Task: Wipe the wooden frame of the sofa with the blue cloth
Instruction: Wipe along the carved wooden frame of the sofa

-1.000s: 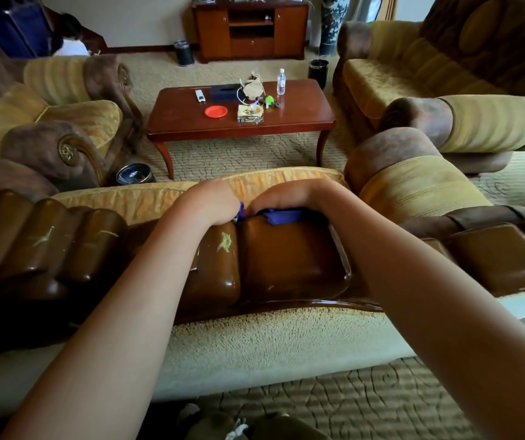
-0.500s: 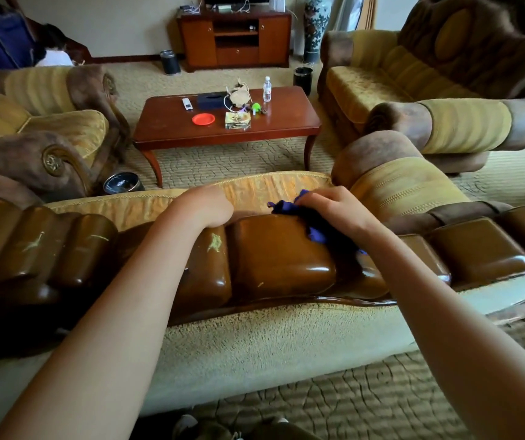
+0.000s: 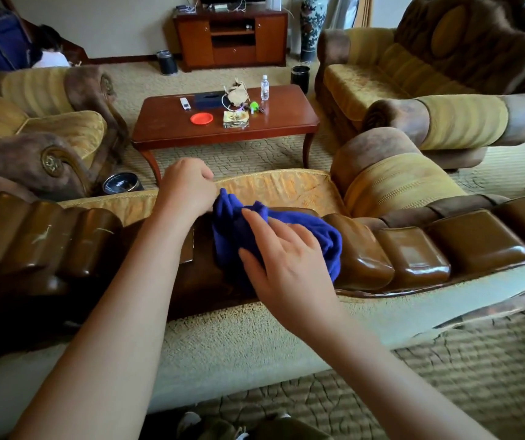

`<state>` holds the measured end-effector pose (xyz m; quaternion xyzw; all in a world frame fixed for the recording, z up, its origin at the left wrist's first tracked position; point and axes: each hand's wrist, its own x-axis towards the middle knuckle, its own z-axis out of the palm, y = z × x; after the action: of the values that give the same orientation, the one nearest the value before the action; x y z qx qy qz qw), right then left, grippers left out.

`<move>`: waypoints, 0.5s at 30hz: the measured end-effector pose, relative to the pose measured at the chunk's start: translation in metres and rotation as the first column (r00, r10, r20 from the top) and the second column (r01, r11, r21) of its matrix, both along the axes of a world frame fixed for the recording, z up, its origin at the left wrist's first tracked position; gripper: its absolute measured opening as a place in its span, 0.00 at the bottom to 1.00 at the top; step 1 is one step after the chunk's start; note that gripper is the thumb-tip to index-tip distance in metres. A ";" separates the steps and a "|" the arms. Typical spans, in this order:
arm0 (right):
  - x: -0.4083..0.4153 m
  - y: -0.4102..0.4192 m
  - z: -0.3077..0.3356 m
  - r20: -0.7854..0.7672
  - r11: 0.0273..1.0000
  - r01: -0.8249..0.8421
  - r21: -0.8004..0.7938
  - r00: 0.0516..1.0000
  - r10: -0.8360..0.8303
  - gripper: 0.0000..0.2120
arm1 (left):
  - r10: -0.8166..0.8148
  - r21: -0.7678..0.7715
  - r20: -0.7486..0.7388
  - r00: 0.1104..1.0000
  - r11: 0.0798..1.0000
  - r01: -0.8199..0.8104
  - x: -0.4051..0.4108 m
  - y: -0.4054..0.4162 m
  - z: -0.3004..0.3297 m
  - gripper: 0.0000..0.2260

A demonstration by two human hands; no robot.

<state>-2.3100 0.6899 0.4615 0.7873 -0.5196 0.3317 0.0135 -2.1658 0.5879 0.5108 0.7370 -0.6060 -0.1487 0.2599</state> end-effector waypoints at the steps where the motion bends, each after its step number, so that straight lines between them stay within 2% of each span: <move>1: 0.001 -0.005 0.002 -0.019 0.999 0.037 -0.014 0.999 -0.038 0.21 | -0.002 -0.002 0.004 1.000 1.000 0.002 -0.001 0.001 0.001 0.12; 3: 0.008 -0.026 0.010 -0.075 0.993 0.119 -0.015 0.990 -0.120 0.18 | 0.012 -0.007 -0.019 1.000 1.000 -0.012 -0.002 0.002 0.001 0.12; 4: 0.014 -0.039 0.016 -0.121 0.989 0.142 0.038 0.983 -0.137 0.15 | 0.030 -0.009 -0.038 0.999 0.999 -0.031 -0.001 0.002 0.001 0.12; 6: 0.028 -0.064 0.026 -0.237 0.964 0.143 0.226 0.967 -0.087 0.12 | 0.060 -0.026 -0.060 0.996 0.998 -0.062 0.001 0.000 0.000 0.13; 8: 0.037 -0.074 0.029 -0.318 0.951 0.146 0.271 0.946 -0.054 0.11 | 0.065 -0.037 -0.080 0.995 0.997 -0.068 0.001 0.000 -0.002 0.13; 10: 0.038 -0.066 0.024 -0.343 0.971 0.150 0.185 0.936 -0.079 0.10 | 0.061 -0.058 -0.116 0.991 0.996 -0.068 0.001 -0.001 -0.003 0.14; 13: 0.038 -0.039 0.011 -0.190 0.988 0.150 -0.029 0.970 -0.153 0.07 | -0.004 -0.120 -0.180 0.984 0.993 -0.017 0.002 -0.003 -0.002 0.14; 15: 0.036 -0.018 0.003 -0.106 0.988 0.133 -0.081 0.984 -0.141 0.11 | -0.038 -0.163 -0.190 0.981 0.987 0.007 0.002 -0.004 0.000 0.14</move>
<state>-2.2737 0.6716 0.4641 0.7658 -0.5584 0.3046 0.0944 -2.1639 0.5839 0.5108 0.6887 -0.5964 -0.1728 0.3744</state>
